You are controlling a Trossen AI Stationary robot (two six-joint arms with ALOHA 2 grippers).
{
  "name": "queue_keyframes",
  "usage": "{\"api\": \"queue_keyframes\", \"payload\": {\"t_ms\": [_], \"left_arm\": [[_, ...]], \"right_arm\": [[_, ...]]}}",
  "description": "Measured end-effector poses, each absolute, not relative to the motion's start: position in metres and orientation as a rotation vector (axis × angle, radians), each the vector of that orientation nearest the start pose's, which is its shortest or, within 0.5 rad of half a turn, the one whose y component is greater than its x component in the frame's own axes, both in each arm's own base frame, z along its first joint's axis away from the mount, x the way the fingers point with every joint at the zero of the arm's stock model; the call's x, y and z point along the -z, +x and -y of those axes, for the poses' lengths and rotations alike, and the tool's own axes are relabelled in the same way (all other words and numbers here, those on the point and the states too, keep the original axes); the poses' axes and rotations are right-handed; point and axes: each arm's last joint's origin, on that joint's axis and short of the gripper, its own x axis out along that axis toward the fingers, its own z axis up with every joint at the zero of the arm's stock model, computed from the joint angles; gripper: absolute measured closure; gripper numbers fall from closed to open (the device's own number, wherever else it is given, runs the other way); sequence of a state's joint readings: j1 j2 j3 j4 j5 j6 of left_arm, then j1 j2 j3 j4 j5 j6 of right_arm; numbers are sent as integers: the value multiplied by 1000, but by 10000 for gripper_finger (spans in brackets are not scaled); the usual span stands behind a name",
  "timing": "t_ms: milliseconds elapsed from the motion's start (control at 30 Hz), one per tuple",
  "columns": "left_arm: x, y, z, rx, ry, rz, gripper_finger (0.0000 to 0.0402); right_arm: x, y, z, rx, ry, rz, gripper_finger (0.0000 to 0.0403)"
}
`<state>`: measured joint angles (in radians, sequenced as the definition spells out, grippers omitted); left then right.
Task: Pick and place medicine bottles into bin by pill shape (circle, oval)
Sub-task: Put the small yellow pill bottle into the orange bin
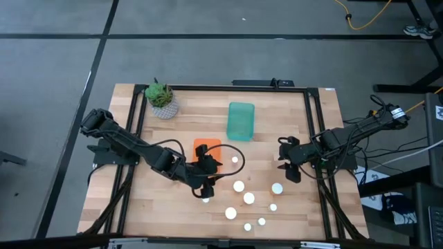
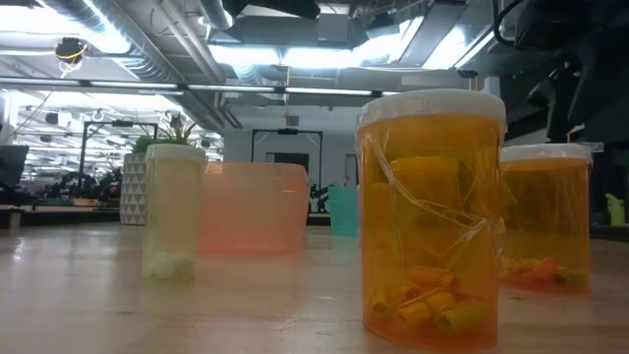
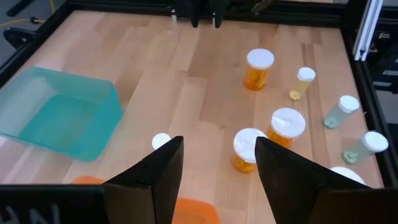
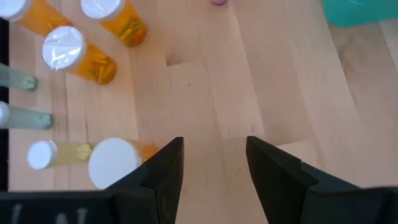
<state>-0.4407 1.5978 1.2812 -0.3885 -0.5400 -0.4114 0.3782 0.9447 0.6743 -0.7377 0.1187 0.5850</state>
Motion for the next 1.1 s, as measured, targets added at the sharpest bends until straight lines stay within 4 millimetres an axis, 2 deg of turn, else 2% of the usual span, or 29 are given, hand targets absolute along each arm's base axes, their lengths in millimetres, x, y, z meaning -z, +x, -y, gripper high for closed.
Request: {"api": "queue_keyframes", "payload": {"t_ms": [200, 367, 533, 700, 933, 1100], "left_arm": [[-285, 315, 147, -121, 43, -643, 209], [-281, 304, 160, -82, 94, -698, 209], [-278, 293, 171, -54, 118, -735, 209], [-271, 280, 175, -52, 175, -830, 209], [-268, 275, 179, -118, 21, -862, 209], [-245, 271, 186, -90, -76, -996, 209]], "right_arm": [[-226, 155, -60, 126, 461, -1054, 226], [-226, 154, -63, 158, 513, -1050, 226], [-226, 153, -65, 120, 606, -1101, 226], [-226, 153, -65, 129, 606, -1095, 226], [-226, 153, -65, 148, 594, -1080, 226], [-226, 153, -65, 148, 593, -1080, 226]]}}
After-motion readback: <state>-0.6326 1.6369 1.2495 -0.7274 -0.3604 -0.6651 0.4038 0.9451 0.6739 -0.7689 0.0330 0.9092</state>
